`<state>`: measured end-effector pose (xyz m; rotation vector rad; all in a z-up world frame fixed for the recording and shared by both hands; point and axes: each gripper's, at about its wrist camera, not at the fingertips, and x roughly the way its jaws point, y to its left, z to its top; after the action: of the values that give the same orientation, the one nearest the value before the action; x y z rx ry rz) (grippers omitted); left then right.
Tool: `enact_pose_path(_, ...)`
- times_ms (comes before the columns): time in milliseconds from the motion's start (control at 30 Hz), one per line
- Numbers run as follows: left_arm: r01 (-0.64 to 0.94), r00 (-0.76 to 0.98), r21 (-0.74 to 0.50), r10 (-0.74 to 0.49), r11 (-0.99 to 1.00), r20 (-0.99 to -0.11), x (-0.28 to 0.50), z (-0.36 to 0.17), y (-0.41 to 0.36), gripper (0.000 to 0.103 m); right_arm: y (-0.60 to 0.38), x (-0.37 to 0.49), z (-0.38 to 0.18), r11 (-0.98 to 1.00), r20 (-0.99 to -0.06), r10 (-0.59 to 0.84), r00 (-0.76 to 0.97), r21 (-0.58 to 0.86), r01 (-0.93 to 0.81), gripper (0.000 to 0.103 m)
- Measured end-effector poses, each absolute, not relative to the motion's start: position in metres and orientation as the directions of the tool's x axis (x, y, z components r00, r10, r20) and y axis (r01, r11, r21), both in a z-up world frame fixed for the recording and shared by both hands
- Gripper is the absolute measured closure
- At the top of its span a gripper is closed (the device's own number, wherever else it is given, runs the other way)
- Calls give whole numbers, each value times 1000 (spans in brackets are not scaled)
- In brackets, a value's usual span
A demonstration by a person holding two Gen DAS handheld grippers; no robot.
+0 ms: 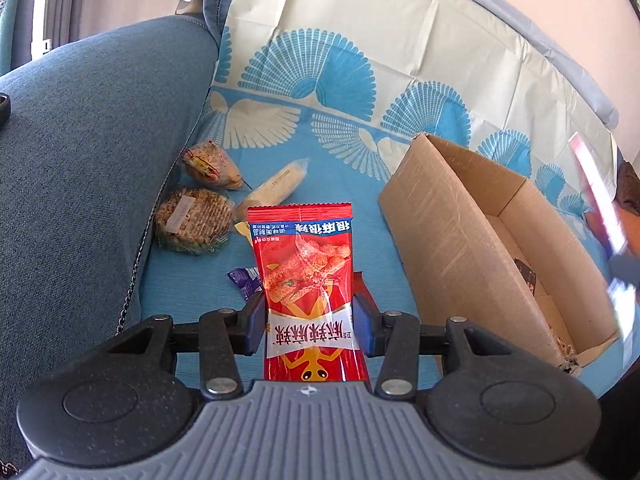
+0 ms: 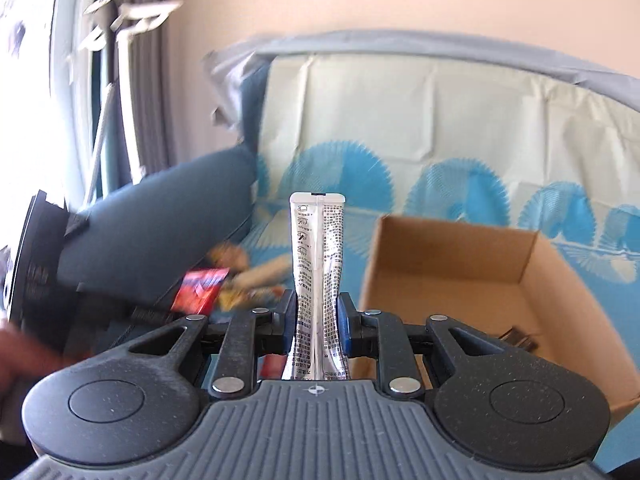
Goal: Organize snacks
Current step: 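Lift the red chip bag with the left tool while right tool carries silver packet over box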
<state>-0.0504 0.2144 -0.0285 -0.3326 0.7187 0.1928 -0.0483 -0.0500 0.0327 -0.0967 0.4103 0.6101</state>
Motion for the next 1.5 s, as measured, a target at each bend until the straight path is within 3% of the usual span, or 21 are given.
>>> enact_pose_path(300,-289,718,-182,87,940,-691,-44,-31,208,53,-121,20,68,886,-316,448,836,35,-462,81)
enact_pose_path(533,-297,703,-121,132,947,-699,-40,-33,200,53,-167,64,48,927,-341,372,863,101,-360,81)
enact_pose_path(900,-351,672,-43,220,935,-707,-35,-30,189,53,-176,61,40,904,-313,425,850,106,-413,81)
enact_pose_path(1167,-372,677,-79,213,925,-705,-20,-8,170,53,-189,67,38,914,-319,405,857,114,-389,81)
enact_pose_path(1500,-252,754,-99,131,963,-644,17,31,107,53,-197,72,39,910,-321,414,852,161,-382,81)
